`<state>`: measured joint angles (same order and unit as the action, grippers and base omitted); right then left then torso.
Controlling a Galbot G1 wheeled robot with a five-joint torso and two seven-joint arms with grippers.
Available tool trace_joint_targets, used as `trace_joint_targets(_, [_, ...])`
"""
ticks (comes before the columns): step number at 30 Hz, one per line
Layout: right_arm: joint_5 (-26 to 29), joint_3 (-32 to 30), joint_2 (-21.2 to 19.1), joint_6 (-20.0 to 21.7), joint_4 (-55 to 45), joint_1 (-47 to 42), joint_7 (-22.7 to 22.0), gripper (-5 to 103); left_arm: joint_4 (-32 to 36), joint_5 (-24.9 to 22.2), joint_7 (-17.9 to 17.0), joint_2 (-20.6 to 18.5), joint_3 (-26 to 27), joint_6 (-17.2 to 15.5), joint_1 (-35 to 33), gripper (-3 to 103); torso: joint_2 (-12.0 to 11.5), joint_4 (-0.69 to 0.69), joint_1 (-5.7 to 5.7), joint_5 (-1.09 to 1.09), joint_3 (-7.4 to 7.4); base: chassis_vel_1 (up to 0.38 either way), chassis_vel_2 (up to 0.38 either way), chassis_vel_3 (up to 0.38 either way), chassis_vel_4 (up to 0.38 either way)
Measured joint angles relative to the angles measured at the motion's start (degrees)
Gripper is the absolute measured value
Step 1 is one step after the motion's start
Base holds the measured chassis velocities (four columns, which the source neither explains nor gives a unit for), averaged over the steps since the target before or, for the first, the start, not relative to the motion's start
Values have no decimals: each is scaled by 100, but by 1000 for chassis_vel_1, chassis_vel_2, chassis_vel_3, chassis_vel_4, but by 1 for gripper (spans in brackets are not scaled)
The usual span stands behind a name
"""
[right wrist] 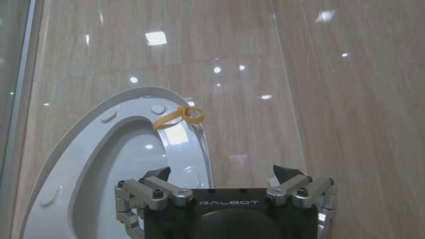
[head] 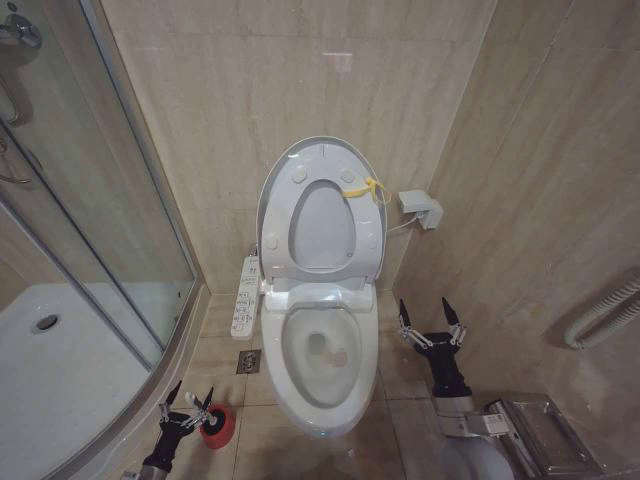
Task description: Open the toilet lid, clean the toilet bowl with a toilet brush, close the toilet lid, and flush.
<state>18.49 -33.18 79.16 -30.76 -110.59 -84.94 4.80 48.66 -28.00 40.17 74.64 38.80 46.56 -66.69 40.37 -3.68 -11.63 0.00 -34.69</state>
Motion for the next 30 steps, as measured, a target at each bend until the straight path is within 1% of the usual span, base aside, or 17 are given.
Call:
trace_joint_targets(7, [4, 3, -1, 8, -14, 16, -6, 100, -52, 10, -13, -20, 36, -2, -88, 92, 0, 2, 0, 0, 0, 0, 0, 0, 0])
trace_joint_targets(8, [4, 7, 1, 9, -15, 17, -6, 100, -71, 7, -12, -26, 41, -9, -96, 65, 0, 2, 0, 0, 0, 0, 0, 0, 0])
trace_joint_targets(14, [4, 13, 3, 9, -21, 13, -7, 100, -70, -8, 16, -18, 47, -23, -145, 65, 0, 1, 0, 0, 0, 0, 0, 0, 0])
trace_joint_targets(15, [5, 13, -1, 9, -21, 12, -8, 100, -61, -9, 23, -12, 47, -24, -157, 38, 0, 1, 0, 0, 0, 0, 0, 0, 0])
trace_joint_targets(22, [11, 13, -17, 8, -21, 16, -10, 100, 19, -18, 40, 4, 68, -26, -246, 38, 0, 0, 0, 0, 0, 0, 0, 0, 0])
trace_joint_targets(23, [11, 16, -17, 8, -17, 22, -10, 100, 57, -25, 38, 5, 80, -28, -282, 21, 0, 0, 0, -2, 0, 0, 0, 0, 0])
trace_joint_targets(25, [11, 22, -16, 7, -15, 27, -10, 100, 118, -45, 33, 3, 93, -29, -327, 21, 0, 1, 0, -1, 0, 0, 0, 0, 0])
trace_joint_targets(28, [11, 32, -11, 4, -7, 36, -9, 100, 392, -149, 10, -9, 114, -47, -493, 21, 0, 1, 0, -2, 0, 0, 0, 0, 0])
trace_joint_targets(29, [10, 35, -8, 3, 1, 41, -7, 100, 638, -211, -25, -19, 129, -69, -614, 21, 0, 2, 0, -1, 0, 0, 0, 0, 0])
trace_joint_targets(30, [10, 35, -8, 3, 1, 41, -7, 100, 638, -211, -25, -19, 129, -69, -614, 21, 0, 2, 0, -1, 0, 0, 0, 0, 0])
